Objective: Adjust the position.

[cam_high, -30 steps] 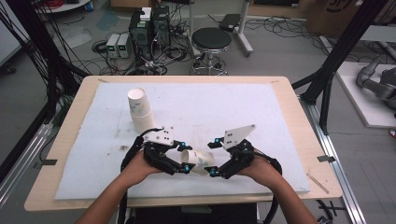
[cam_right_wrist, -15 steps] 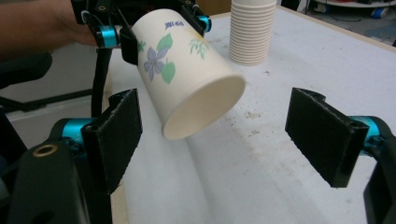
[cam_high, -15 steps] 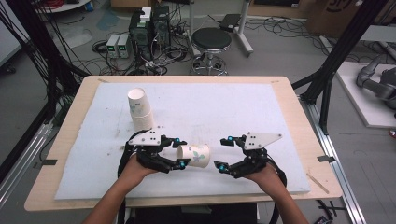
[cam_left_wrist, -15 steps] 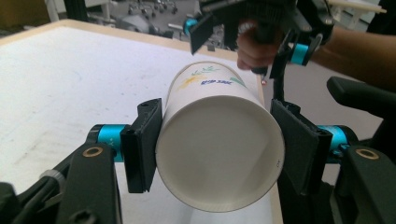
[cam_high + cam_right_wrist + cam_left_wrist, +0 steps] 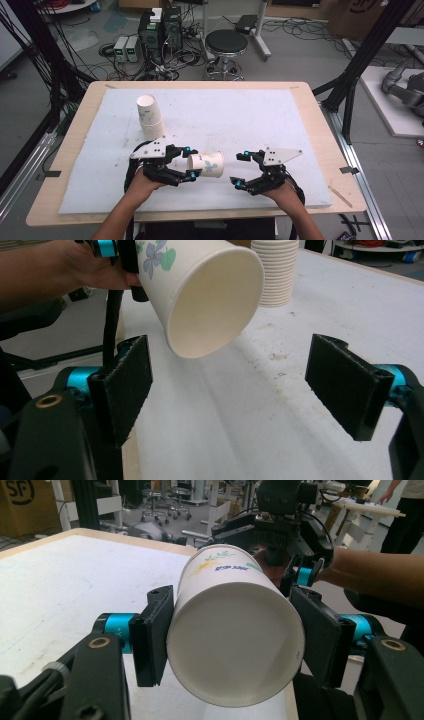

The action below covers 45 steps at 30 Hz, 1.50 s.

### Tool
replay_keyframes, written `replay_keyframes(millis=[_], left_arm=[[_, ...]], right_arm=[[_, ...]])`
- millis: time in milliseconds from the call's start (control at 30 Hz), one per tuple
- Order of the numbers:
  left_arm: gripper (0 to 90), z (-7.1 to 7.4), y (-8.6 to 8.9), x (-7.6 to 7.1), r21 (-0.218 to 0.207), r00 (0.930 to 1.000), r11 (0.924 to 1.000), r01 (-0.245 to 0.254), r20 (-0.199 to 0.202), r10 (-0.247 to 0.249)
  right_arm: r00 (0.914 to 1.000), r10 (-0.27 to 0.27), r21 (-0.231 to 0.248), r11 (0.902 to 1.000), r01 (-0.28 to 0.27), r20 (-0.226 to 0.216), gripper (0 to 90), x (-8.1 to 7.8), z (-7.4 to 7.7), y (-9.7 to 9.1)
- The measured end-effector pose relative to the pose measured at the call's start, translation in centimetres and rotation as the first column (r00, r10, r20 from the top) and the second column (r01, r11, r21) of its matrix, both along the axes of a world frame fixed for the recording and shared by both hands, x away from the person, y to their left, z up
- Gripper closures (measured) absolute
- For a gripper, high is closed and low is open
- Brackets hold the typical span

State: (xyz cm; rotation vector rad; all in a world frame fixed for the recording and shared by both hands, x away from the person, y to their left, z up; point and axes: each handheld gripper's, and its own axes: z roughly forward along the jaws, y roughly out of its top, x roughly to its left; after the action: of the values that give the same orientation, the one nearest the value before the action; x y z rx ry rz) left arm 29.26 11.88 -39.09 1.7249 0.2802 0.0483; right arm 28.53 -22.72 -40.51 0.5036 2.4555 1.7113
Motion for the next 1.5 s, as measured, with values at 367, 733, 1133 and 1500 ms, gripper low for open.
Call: replay_keyframes(millis=[367, 733, 1133, 1500], left_arm=[[36.8, 0.4, -0.4, -0.3, -0.020, 0.9995, 0.9994, 0.028, 0.016, -0.028], [36.8, 0.3, -1.2, -0.4, -0.025, 0.9987, 0.9984, 0.050, 0.014, -0.050], [36.9, 0.1, -2.1, -0.5, -0.060, 0.9942, 0.9924, 0.107, 0.001, -0.107], [37.0, -0.3, -2.0, -0.4, -0.123, 0.9918, 0.9851, 0.120, -0.030, -0.124]], right_arm=[[0.9994, 0.032, 0.008, 0.9995, -0.032, -0.016, 19.4, -0.1, -0.1, 0.4], [0.9978, 0.066, 0.026, 0.9975, -0.066, -0.006, 19.4, 0.0, 0.2, 0.8], [0.9920, 0.126, 0.052, 0.9908, -0.125, -0.010, 19.7, 0.0, 0.2, 1.6], [0.9860, 0.166, 0.134, 0.9775, -0.163, -0.013, 28.3, 0.1, 0.0, 1.2]])
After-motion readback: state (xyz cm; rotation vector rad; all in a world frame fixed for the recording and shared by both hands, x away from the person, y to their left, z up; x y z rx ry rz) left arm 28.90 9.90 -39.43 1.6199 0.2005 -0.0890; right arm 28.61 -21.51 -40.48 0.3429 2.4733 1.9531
